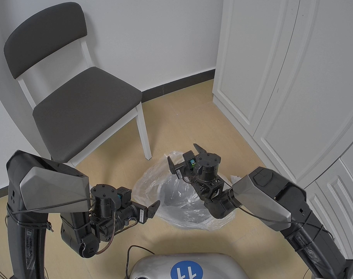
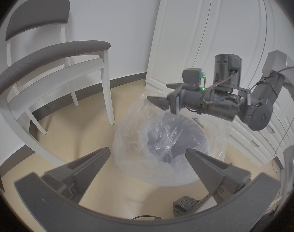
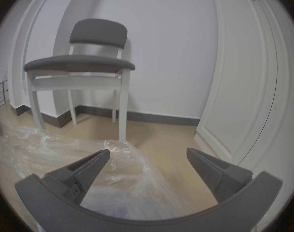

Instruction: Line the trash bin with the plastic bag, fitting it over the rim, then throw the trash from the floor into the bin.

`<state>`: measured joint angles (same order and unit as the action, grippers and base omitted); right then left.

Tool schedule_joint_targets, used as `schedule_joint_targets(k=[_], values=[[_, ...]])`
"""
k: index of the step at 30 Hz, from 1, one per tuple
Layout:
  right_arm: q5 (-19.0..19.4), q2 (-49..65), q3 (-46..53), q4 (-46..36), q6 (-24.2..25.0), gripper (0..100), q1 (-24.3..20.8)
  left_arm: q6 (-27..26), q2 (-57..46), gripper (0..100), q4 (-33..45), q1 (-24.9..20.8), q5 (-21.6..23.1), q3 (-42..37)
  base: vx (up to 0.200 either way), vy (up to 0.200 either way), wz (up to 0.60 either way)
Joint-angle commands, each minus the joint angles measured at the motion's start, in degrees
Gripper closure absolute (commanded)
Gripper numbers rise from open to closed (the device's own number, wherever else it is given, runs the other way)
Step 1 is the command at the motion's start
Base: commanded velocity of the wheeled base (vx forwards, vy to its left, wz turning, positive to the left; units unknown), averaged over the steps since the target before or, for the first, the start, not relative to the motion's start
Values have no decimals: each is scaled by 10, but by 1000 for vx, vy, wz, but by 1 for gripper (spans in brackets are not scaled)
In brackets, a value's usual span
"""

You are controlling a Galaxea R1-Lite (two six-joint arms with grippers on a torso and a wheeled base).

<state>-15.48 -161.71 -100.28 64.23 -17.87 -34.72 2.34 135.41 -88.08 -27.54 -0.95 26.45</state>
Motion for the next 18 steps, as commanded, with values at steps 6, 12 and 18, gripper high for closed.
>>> schedule_joint_targets(k=[6,12,18], values=[[13,219,324,19,29,0,-12,11,5,0,0,-9,-27,15,0,0,0],[8,229,314,45,31,0,-12,23,14,0,0,-19,-64,28,0,0,0],[-10,189,224,86,35,0,-11,23,17,0,0,-22,-65,29,0,0,0]])
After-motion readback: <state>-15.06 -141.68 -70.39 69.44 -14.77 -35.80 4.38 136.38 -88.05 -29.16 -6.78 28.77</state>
